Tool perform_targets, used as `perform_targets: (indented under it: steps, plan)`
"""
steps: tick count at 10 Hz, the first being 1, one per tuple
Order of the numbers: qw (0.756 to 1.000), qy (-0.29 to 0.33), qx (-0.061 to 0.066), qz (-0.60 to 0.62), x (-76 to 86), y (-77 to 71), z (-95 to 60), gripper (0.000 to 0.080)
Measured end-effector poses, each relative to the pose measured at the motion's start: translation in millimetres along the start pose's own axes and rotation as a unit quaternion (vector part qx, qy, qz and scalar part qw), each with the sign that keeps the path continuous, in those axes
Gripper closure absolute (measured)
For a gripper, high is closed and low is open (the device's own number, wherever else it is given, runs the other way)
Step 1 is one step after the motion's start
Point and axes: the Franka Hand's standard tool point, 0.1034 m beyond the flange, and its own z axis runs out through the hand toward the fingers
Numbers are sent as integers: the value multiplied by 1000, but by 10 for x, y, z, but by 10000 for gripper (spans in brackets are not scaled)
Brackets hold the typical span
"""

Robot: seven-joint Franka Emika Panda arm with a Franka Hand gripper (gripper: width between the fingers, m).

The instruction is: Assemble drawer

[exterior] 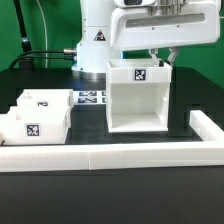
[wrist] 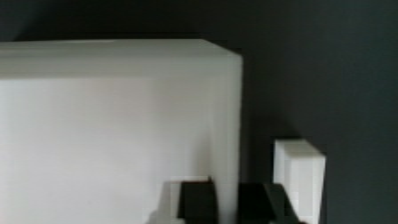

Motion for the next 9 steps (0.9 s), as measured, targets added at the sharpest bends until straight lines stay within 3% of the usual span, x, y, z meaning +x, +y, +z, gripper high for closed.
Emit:
perform_targets:
  steps: [2, 8, 9]
  plan:
    - [1000, 13, 4, -28, 330, 45, -23, 761]
    - [1000, 17, 4, -25, 326, 36, -22, 761]
    - [999, 37, 9, -16, 456, 52, -11, 760]
